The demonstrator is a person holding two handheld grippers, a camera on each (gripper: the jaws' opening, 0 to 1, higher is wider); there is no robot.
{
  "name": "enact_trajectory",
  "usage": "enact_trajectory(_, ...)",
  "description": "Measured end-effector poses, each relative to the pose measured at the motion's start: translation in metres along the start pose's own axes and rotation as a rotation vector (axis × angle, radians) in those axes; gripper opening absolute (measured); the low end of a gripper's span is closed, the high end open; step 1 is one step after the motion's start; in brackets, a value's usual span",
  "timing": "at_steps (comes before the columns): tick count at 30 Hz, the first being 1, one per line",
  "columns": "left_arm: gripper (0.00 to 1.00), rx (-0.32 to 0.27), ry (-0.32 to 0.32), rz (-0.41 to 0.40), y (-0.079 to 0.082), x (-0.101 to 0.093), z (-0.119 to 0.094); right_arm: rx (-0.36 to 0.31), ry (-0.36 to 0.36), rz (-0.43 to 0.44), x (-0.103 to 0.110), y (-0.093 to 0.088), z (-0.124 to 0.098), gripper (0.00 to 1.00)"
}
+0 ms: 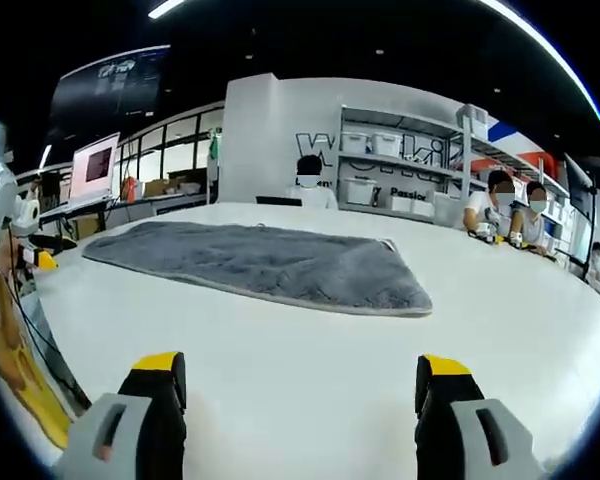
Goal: Fold the towel on the table until its edges align and the towel forms a compact rectangular stack.
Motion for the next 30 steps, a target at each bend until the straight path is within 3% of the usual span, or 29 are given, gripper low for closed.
enact_trajectory(7,0.9,0.01,0.016,-0.015,-0.0052,0.0032,-0.0006,0.009,0.008,-0.002,0.0011,-0.002,0.0075,1.0)
enact_trajectory(30,0.9,0.01,0.025,-0.013,-0.0088,0.0061,-0.0041,0.02,-0.007,-0.022,-0.0013,-0.0011,0.0025,1.0)
Point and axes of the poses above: the point that each gripper's makers call its tool centre point, and the gripper's own axes: z roughly forward along the fingers, x roughly to its left, y roughly out of its top, the point moved 8 cm from there along -z, roughly backward along the fingers, and after that the axes turned 9 degrees about -y, right-handed, at the moved point
